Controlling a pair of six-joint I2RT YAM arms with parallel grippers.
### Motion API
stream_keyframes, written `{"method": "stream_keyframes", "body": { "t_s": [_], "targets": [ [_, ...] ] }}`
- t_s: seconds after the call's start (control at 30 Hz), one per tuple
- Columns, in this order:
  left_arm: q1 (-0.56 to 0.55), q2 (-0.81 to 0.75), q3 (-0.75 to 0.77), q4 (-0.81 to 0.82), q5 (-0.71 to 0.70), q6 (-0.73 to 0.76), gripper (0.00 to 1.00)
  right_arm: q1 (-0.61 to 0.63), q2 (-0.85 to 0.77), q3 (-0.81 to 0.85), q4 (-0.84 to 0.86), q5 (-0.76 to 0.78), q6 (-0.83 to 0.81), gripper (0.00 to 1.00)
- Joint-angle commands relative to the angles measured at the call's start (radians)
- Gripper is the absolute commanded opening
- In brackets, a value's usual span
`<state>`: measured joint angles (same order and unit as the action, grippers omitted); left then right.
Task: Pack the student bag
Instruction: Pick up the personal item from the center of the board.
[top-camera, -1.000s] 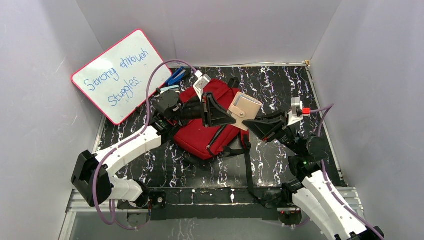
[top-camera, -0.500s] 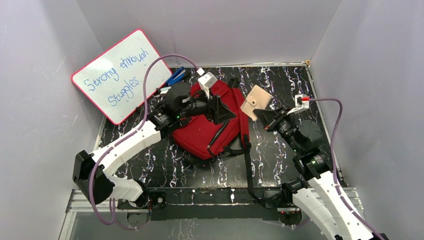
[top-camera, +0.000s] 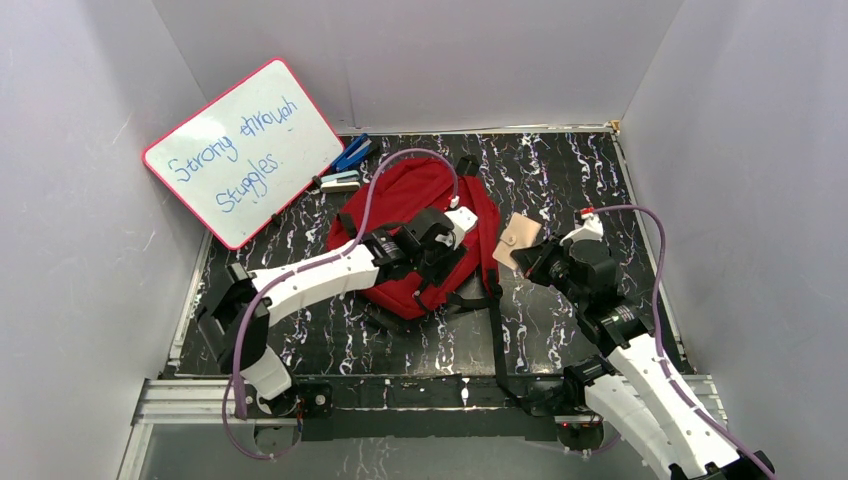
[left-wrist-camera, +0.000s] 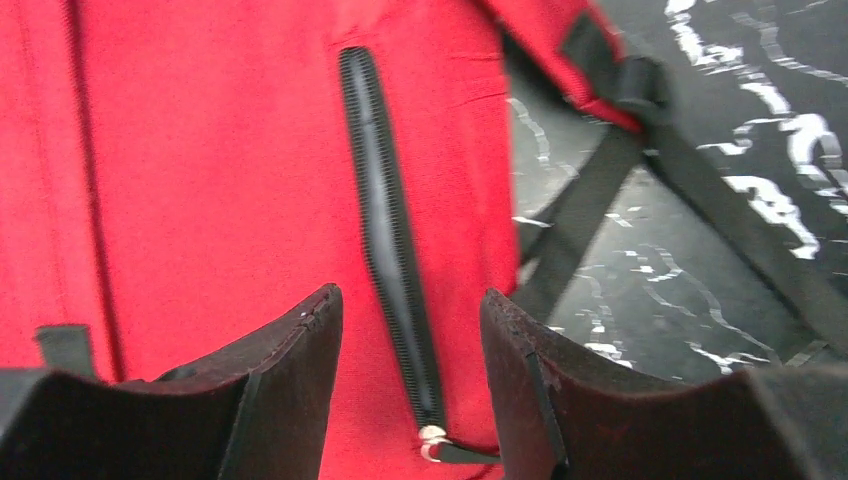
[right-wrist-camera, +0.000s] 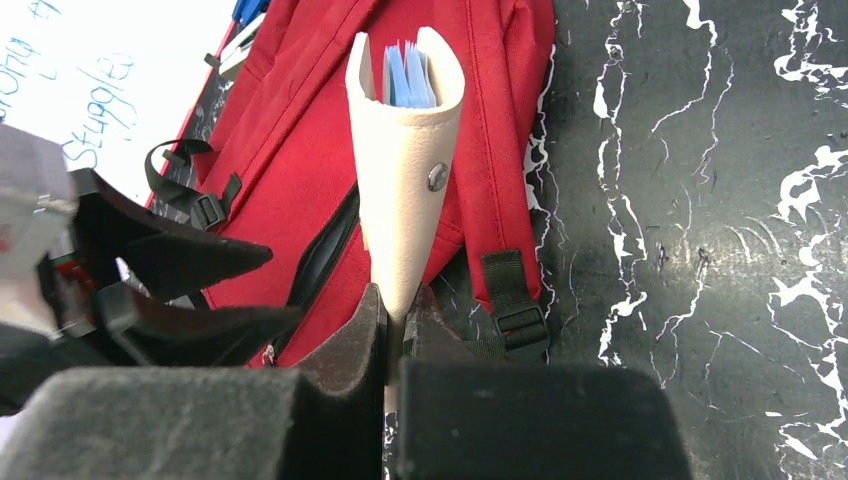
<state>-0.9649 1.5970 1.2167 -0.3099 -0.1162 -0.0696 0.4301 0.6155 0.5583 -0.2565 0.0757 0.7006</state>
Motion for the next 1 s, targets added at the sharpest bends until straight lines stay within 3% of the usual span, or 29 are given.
{"method": "stream_keyframes", "body": {
  "t_s": [0.0,0.5,0.57,0.7,0.83,0.97],
  "targets": [
    [0.003,0.015,0.052,-0.03,-0.181,0.065,0.49,-0.002,-0.002,0.0,0.073,-0.016,0.013,0.0],
    [0.005,0.127,0.097,-0.015,-0.177,0.119,0.45,0.0,-0.01,-0.017,0.067,-0.042,0.025,0.0],
    [0.004,0.139,0.101,-0.011,-0.184,0.128,0.39,0.0,-0.01,-0.018,0.067,-0.047,0.024,0.0],
    [0.005,0.164,0.112,-0.012,-0.203,0.132,0.15,0.0,-0.017,-0.02,0.05,-0.057,0.02,0.0],
    [0.004,0.167,0.106,-0.011,-0.228,0.12,0.0,-0.001,-0.035,-0.03,0.035,-0.061,0.017,0.0],
    [0.005,0.154,0.1,-0.006,-0.253,0.114,0.0,0.0,-0.017,-0.012,0.037,-0.092,0.019,0.0]
  ]
}}
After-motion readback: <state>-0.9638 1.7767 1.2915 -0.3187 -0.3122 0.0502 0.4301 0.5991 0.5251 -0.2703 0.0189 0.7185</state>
